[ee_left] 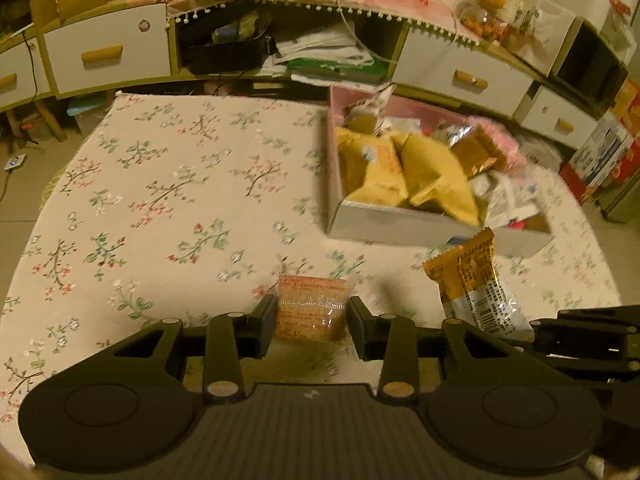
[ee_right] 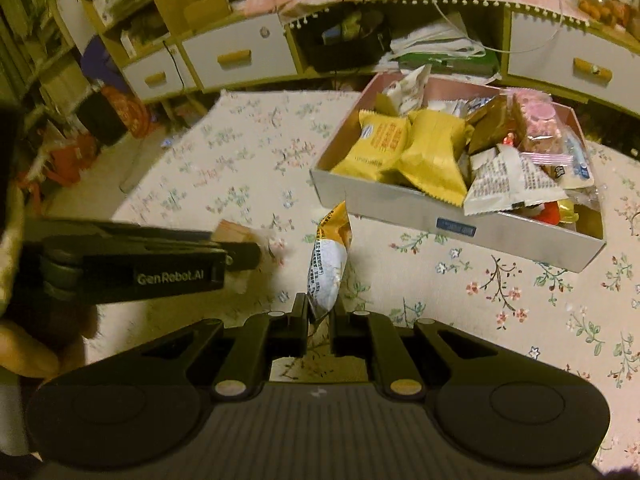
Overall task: Organize snacks
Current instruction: 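Lift both held snacks and carry them over the pink box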
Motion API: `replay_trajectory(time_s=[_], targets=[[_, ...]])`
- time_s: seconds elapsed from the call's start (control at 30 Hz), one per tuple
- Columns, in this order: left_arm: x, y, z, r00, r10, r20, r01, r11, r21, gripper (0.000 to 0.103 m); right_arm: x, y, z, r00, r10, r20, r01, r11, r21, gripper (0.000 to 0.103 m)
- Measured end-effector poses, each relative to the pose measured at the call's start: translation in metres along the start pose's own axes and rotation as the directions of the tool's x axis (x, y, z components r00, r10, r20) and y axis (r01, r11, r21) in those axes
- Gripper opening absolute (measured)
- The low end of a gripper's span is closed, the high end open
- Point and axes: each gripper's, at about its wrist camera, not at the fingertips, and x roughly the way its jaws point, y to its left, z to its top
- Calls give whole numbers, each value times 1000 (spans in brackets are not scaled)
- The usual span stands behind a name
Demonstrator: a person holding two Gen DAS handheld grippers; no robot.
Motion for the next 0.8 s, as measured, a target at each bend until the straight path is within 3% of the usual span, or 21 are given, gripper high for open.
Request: replay_trajectory(time_s=[0.13,0.3,0.8], targets=[[-5,-2,12,999,-29,35,30,999,-40,44,-12,-22,11,997,70,22,-71,994,81,8],[-6,-8,30,994,-75,82,80,994,-68,44,-24,-47,28,992,95,79,-106,984,141,8],[26,-57,96,975,-177,131,176,984,18,44,-36,-110,52,983,108,148,-139,966,220,8]])
